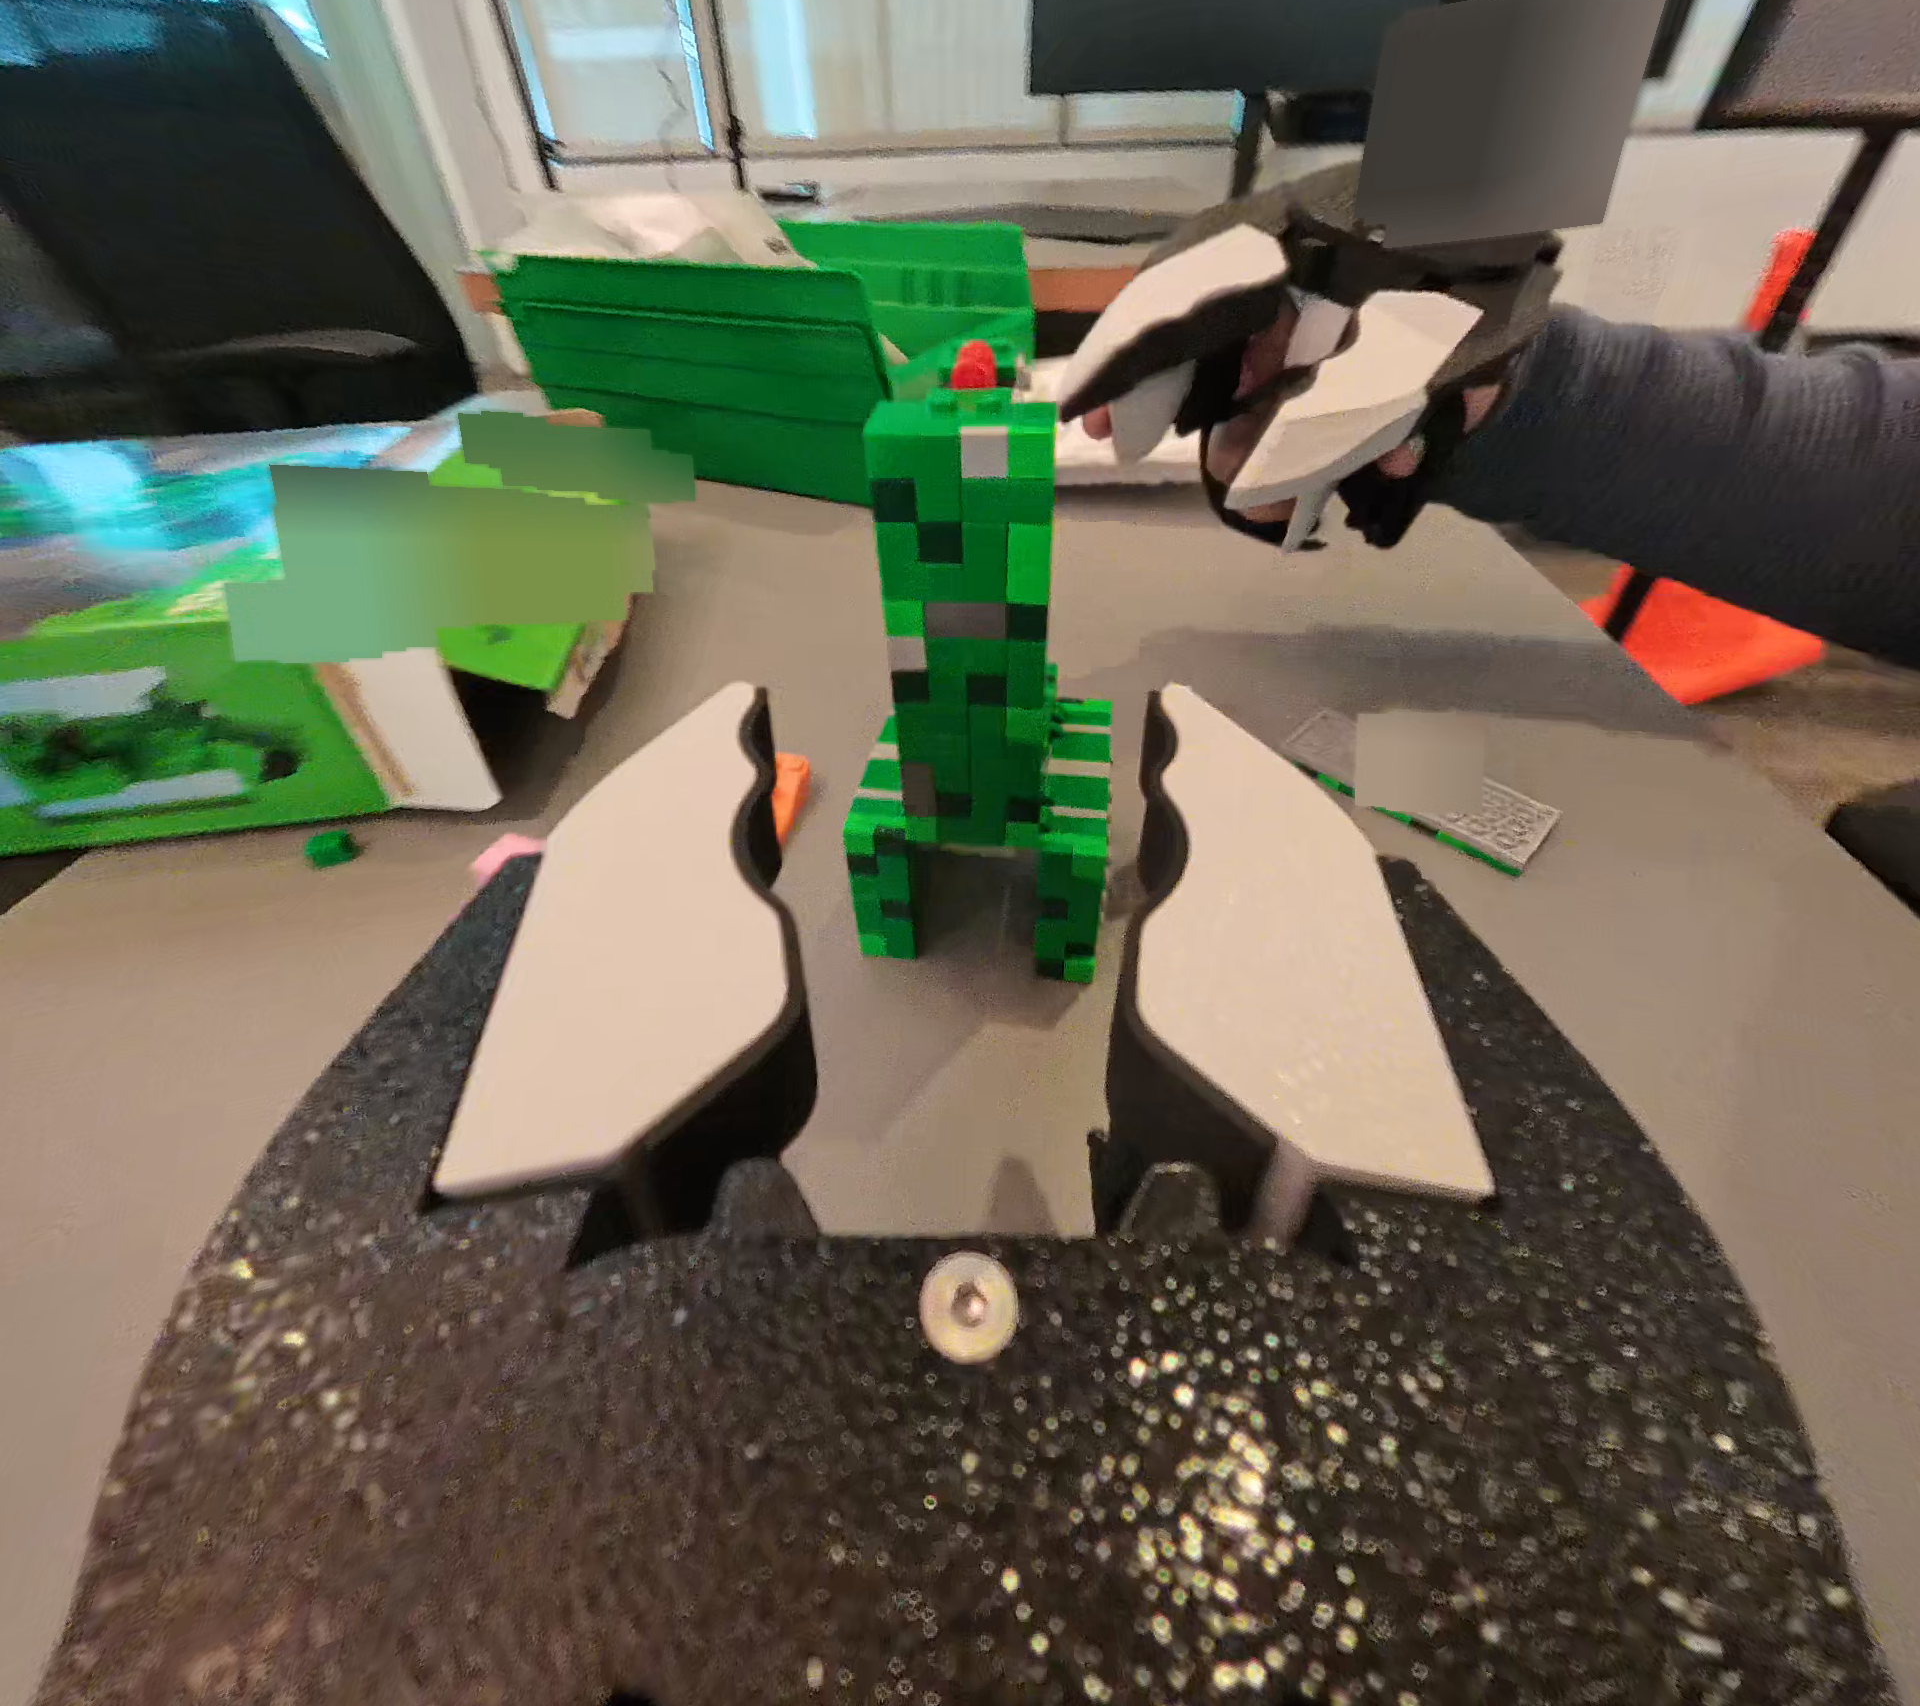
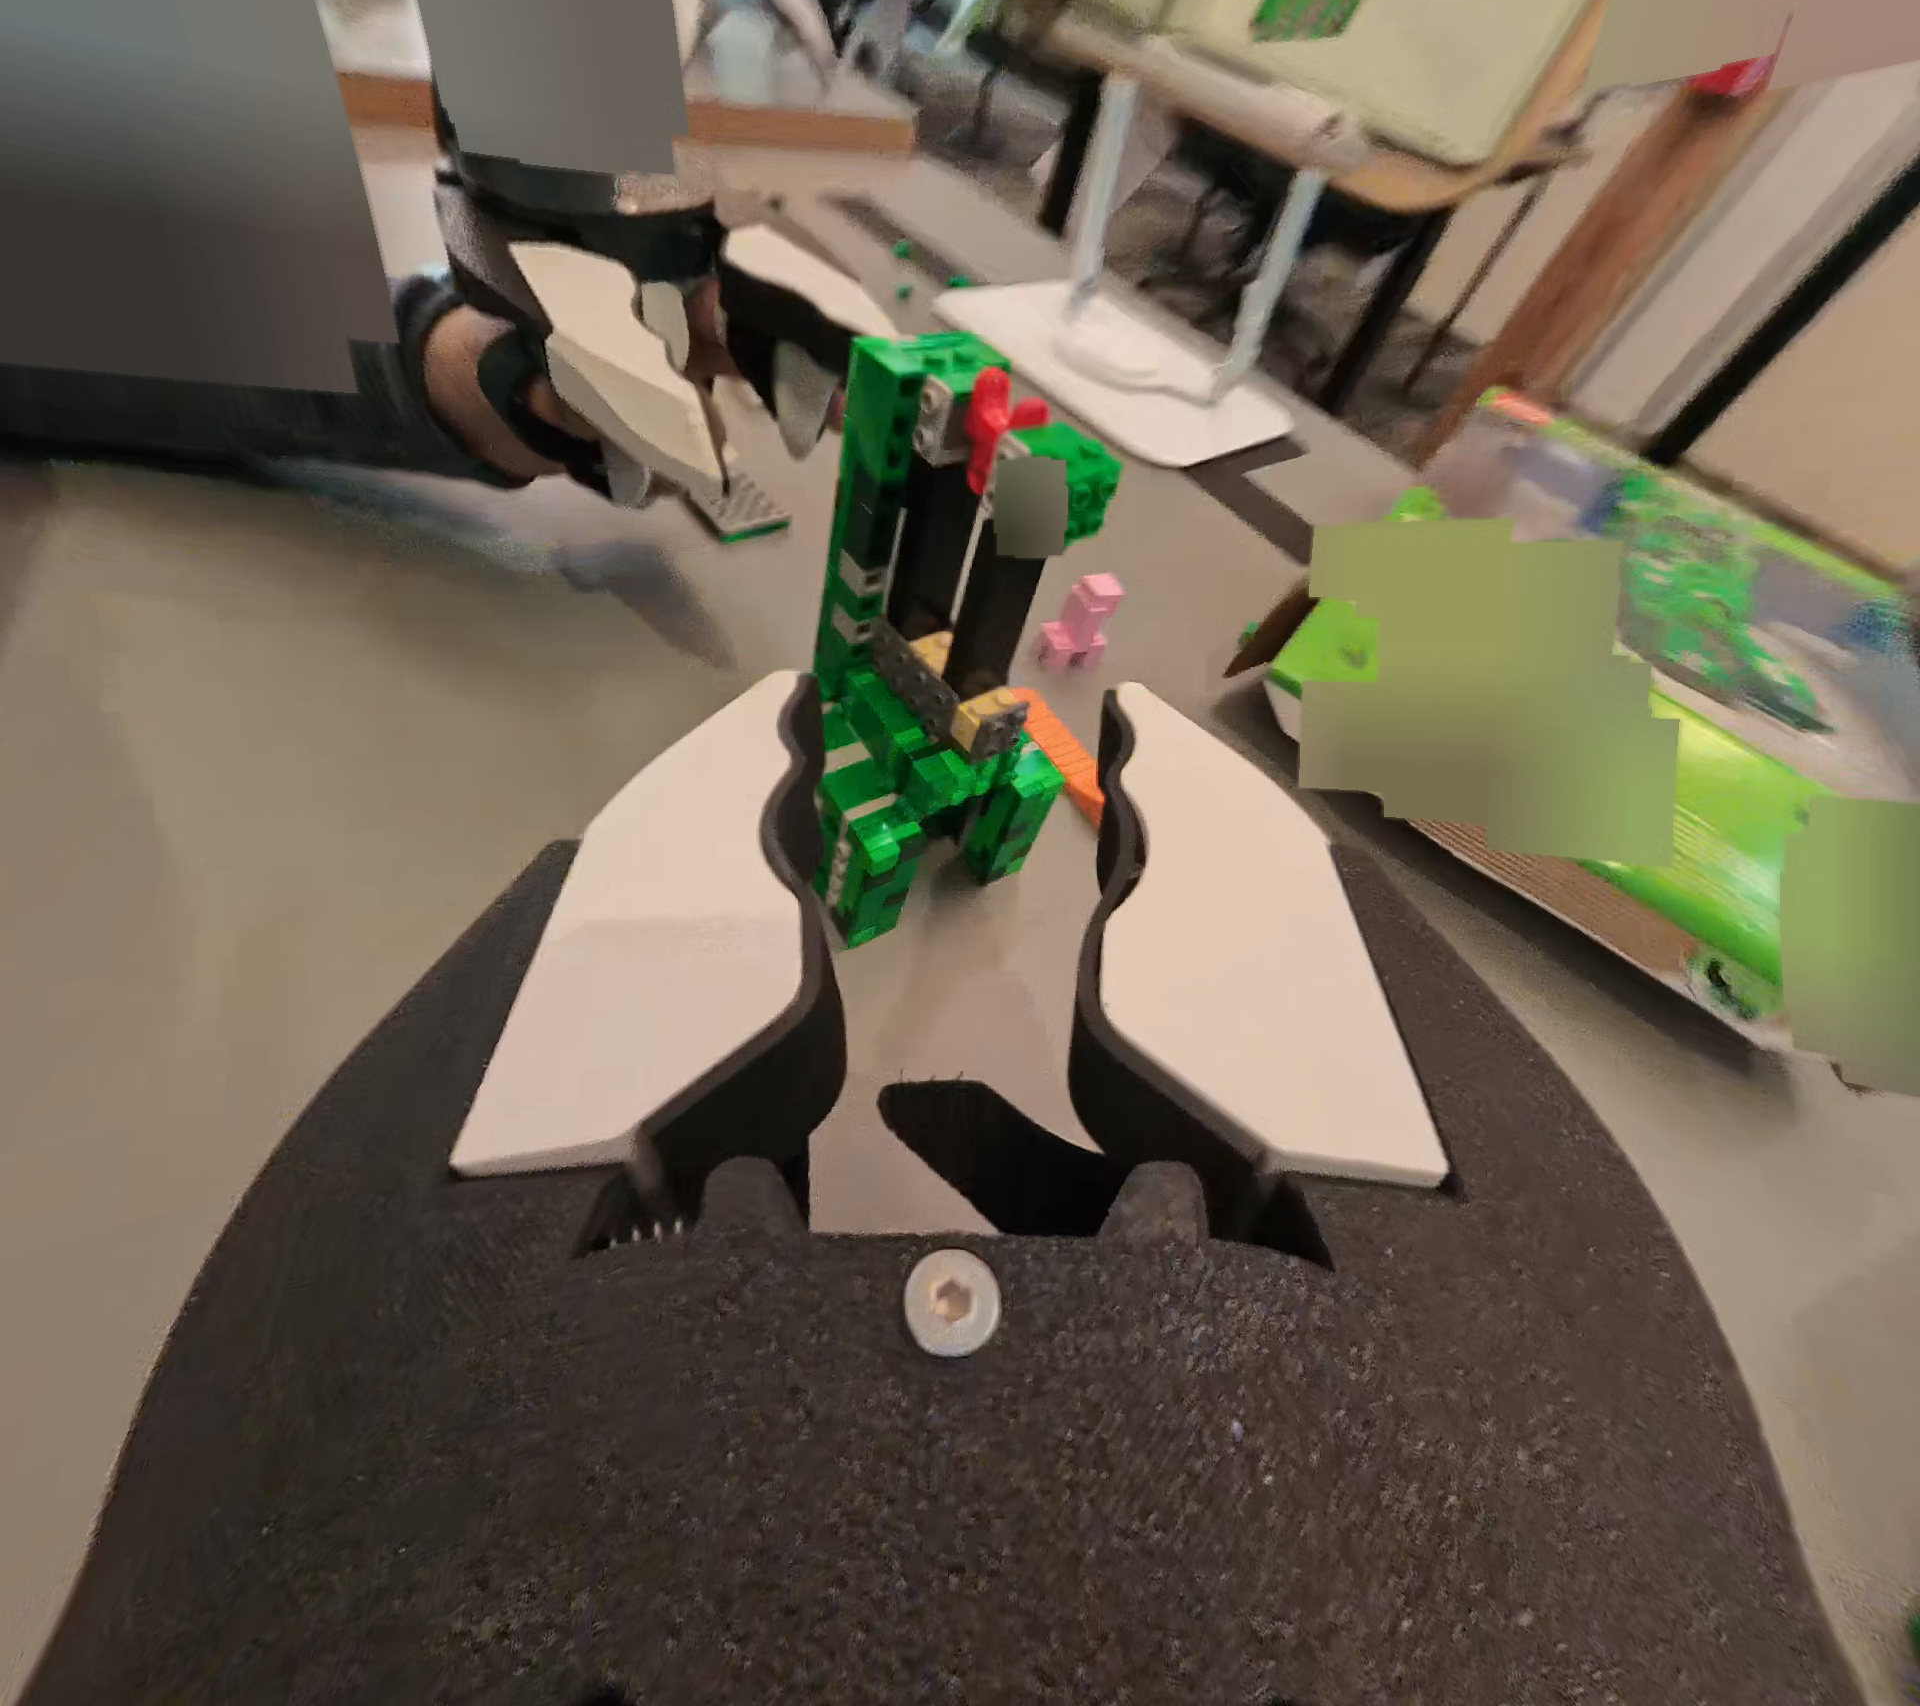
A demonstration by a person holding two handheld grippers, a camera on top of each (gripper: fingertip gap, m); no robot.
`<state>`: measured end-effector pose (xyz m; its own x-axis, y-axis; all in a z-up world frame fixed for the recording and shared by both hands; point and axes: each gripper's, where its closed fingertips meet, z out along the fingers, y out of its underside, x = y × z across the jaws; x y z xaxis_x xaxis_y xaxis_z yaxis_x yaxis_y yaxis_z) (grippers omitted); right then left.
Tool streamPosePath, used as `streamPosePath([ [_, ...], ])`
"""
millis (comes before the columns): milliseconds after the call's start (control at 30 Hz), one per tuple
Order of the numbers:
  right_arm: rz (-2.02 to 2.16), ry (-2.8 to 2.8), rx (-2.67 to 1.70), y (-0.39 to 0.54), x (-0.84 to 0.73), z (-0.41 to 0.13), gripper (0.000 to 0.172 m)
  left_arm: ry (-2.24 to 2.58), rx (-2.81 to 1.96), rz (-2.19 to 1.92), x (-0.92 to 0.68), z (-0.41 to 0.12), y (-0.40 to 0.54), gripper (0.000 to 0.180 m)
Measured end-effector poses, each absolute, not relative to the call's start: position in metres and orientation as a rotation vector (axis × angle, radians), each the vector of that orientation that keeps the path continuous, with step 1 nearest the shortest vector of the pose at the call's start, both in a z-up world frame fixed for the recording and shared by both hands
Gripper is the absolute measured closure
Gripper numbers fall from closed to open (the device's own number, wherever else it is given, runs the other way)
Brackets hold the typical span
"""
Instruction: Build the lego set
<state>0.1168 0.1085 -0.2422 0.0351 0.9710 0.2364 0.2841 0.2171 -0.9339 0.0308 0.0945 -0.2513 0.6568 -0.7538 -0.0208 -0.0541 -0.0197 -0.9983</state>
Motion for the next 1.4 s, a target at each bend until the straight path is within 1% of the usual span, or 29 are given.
streamPosePath([
  [100,0.834,-1.72,-1.384,0.111,0.106,-0.258,0.106,0.59,-1.451,-0.579,0.009,-0.243,0.077,0.111],
  [133,0.829,-1.786,-1.412,0.112,0.105,-0.27,0.095,0.562,-1.43,-0.543,0.001,-0.241,0.072,0.111],
  [233,0.84,-1.874,-1.401,0.116,0.092,-0.297,0.086,0.514,-1.37,-0.538,-0.01,-0.234,0.057,0.115],
  [300,0.855,-1.902,-1.395,0.116,0.084,-0.302,0.079,0.527,-1.384,-0.601,-0.008,-0.237,0.049,0.114],
  [367,0.873,-1.938,-1.387,0.117,0.078,-0.305,0.081,0.535,-1.411,-0.63,-0.006,-0.243,0.043,0.111],
  [533,0.877,-1.991,-1.414,0.119,0.069,-0.325,0.088,0.571,-1.402,-0.636,-0.002,-0.248,0.025,0.111],
  [633,0.895,-1.963,-1.409,0.12,0.067,-0.323,0.094,0.583,-1.398,-0.628,-0.001,-0.248,0.022,0.112],
  [933,0.942,-1.877,-1.447,0.113,0.066,-0.322,0.095,0.616,-1.425,-0.637,0.005,-0.252,0.023,0.113],
  [1033,0.945,-1.798,-1.586,0.108,0.065,-0.319,0.095,0.606,-1.435,-0.617,0.004,-0.253,0.025,0.113],
  [1067,0.936,-1.795,-1.606,0.103,0.067,-0.319,0.089,0.601,-1.44,-0.611,0.003,-0.253,0.025,0.113],
  [1233,0.779,-1.762,-1.472,0.093,0.069,-0.319,0.084,0.603,-1.45,-0.607,0.004,-0.254,0.026,0.114],
  [1333,0.775,-1.706,-1.534,0.094,0.062,-0.323,0.079,0.605,-1.451,-0.603,0.005,-0.254,0.027,0.114],
  [1400,0.758,-1.704,-1.574,0.091,0.059,-0.331,0.082,0.605,-1.449,-0.598,0.005,-0.254,0.027,0.114],
])
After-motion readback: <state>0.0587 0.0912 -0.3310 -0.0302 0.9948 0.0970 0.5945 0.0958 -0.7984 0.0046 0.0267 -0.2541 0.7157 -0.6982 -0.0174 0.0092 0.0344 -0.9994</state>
